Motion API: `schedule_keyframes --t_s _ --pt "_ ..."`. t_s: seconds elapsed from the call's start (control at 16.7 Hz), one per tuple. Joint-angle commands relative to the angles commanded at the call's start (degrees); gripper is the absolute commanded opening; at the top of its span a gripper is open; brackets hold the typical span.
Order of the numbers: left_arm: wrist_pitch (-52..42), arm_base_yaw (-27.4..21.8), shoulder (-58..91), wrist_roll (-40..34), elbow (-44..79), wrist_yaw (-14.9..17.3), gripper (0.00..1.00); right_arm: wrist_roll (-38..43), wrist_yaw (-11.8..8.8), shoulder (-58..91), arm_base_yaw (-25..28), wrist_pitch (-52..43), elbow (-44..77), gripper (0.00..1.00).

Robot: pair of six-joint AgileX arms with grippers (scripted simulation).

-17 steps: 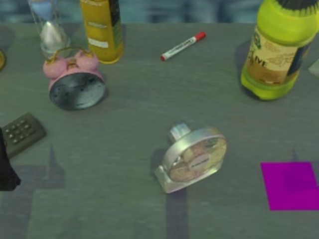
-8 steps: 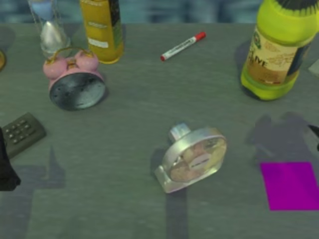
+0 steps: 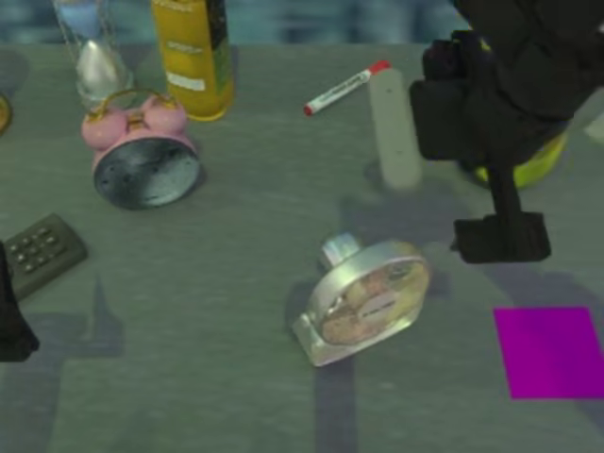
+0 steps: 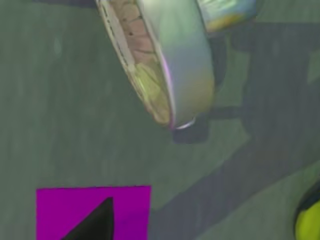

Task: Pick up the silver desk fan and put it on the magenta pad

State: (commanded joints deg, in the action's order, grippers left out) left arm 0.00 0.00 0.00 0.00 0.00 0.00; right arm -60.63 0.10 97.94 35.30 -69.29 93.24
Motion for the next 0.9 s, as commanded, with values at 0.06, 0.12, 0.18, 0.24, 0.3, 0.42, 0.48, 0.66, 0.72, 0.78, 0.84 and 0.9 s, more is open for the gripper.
schedule_keyframes --t_s 0.06,0.12,0.18,0.24,0.3,0.42,0.48,0.66,0.72,0.78,0.84,0.9 --pt "0.0 0.0 0.0 0.0 0.0 0.0 1.00 -2.7 0.0 4.4 1.5 -3.1 4.3 1.00" --pt "0.0 0.0 0.0 0.0 0.0 0.0 1.00 -5.1 0.0 8.4 2.9 -5.9 8.2 1.00" --pt "0.0 0.0 0.0 0.0 0.0 0.0 1.00 -7.2 0.0 11.8 4.1 -8.4 11.5 1.00" --pt "0.0 0.0 0.0 0.0 0.0 0.0 1.00 -9.0 0.1 14.8 5.2 -10.5 14.4 1.00" --pt "0.0 0.0 0.0 0.0 0.0 0.0 1.00 -10.5 0.1 17.2 6.0 -12.2 16.6 1.00" --pt "0.0 0.0 0.0 0.0 0.0 0.0 1.00 -12.5 0.1 20.2 7.1 -14.5 19.4 1.00" --pt "0.0 0.0 0.0 0.0 0.0 0.0 1.00 -12.8 0.1 20.8 7.4 -15.0 19.9 1.00" --pt "0.0 0.0 0.0 0.0 0.0 0.0 1.00 -12.9 0.1 20.9 7.4 -15.0 19.9 1.00" --pt "0.0 0.0 0.0 0.0 0.0 0.0 1.00 -12.9 0.1 20.9 7.4 -15.0 19.9 1.00" --pt "0.0 0.0 0.0 0.0 0.0 0.0 1.00 -12.8 0.1 20.8 7.1 -14.9 19.8 1.00" --pt "0.0 0.0 0.0 0.0 0.0 0.0 1.00 -12.8 0.1 20.8 7.1 -14.7 19.6 1.00" --pt "0.0 0.0 0.0 0.0 0.0 0.0 1.00 -12.9 0.1 20.7 7.2 -13.9 18.8 1.00"
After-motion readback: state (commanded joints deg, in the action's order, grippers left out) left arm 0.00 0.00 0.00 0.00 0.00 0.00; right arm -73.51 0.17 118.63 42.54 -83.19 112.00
